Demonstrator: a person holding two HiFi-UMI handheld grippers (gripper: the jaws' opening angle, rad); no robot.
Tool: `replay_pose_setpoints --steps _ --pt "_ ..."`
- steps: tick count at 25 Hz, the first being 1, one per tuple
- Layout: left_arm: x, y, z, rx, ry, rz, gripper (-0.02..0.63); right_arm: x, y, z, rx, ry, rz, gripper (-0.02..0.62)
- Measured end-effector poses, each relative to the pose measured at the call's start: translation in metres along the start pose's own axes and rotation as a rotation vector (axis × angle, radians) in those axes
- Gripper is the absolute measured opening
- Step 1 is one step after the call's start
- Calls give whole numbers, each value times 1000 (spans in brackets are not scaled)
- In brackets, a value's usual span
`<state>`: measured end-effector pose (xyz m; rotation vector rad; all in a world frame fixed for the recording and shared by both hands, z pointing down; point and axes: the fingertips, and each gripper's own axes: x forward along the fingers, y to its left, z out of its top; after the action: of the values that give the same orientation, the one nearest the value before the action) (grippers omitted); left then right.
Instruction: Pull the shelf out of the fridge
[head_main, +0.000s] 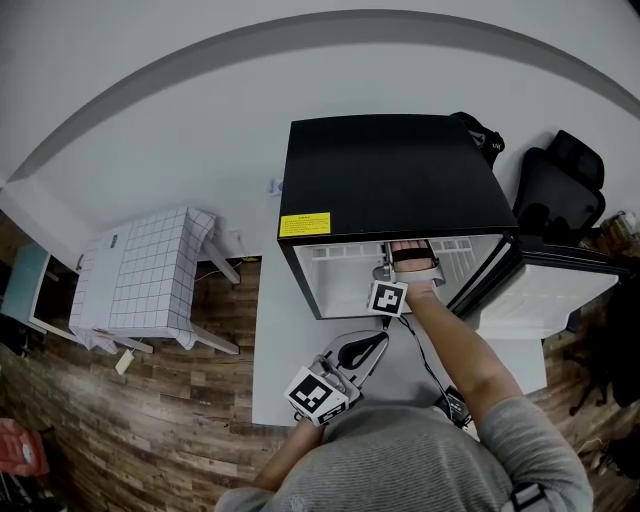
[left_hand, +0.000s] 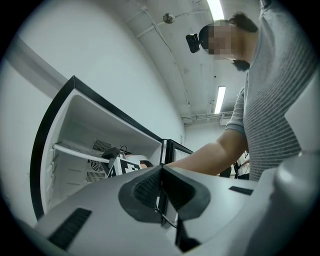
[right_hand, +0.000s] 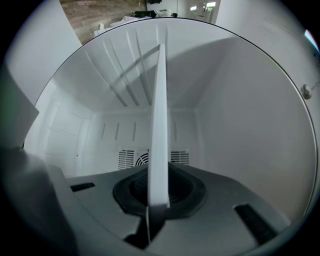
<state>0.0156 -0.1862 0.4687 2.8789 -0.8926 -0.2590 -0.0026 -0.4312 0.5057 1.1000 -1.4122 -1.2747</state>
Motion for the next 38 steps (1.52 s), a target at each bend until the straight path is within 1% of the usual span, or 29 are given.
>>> replay_pose_setpoints --steps 16,20,25,32,34,38 --pt "1 -8 -4 2 10 -23 11 -2 -2 1 36 18 40 28" --pt "2 -11 -4 6 10 -36 11 -8 -2 2 32 14 35 28" --pt "1 -17 -7 18 20 -56 11 -9 -2 2 46 27 58 28" --pt "-12 -16 -9 11 38 -48 11 -24 2 3 33 28 56 28" --pt "-13 -19 -7 11 25 -53 11 -26 2 3 36 32 56 28" --pt "-13 -23 -7 7 30 -74 11 -29 0 4 39 36 49 28"
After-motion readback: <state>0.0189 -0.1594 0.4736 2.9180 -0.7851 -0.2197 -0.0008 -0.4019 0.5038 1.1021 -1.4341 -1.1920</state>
